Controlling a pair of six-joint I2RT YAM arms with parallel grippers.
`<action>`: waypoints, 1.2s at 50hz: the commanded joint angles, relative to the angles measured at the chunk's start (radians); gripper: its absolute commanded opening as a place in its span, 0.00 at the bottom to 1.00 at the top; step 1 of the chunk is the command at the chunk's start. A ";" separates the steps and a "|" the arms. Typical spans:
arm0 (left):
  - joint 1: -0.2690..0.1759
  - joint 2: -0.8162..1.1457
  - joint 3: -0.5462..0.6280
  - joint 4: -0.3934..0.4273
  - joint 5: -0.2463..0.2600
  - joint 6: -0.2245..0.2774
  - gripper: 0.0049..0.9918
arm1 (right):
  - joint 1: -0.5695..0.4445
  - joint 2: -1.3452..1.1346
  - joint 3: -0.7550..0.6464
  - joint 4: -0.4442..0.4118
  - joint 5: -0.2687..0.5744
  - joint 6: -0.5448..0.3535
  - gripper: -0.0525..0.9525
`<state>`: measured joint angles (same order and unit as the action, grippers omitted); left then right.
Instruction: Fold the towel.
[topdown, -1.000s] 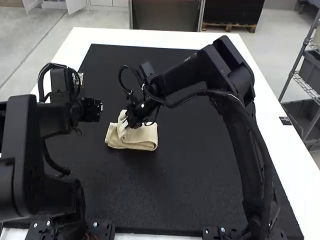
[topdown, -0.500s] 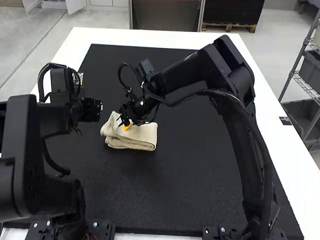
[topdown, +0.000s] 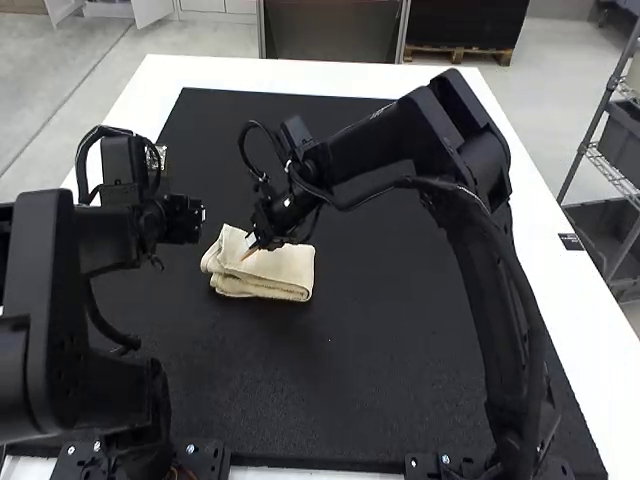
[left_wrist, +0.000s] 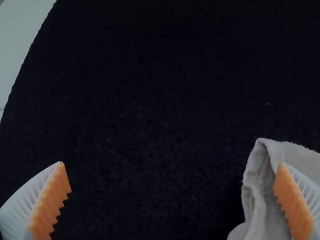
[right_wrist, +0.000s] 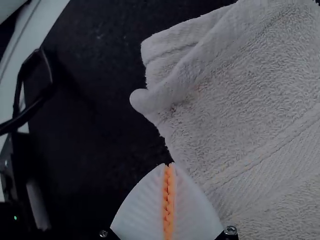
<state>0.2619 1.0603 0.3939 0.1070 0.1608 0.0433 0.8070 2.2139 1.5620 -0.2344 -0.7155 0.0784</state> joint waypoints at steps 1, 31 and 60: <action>0.008 0.001 -0.018 0.011 0.006 -0.008 0.96 | -0.015 -0.030 0.017 0.024 -0.050 0.008 0.03; 0.008 0.001 -0.018 0.013 0.022 -0.017 0.96 | -0.023 -0.014 -0.095 0.354 -0.064 0.212 0.03; 0.008 0.000 -0.009 0.028 0.034 -0.028 0.96 | -0.022 0.072 -0.188 0.520 -0.045 0.215 0.03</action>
<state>0.2619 1.0603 0.3939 0.1234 0.1806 0.0296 0.7937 2.2501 1.3811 0.2691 -0.7593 0.2882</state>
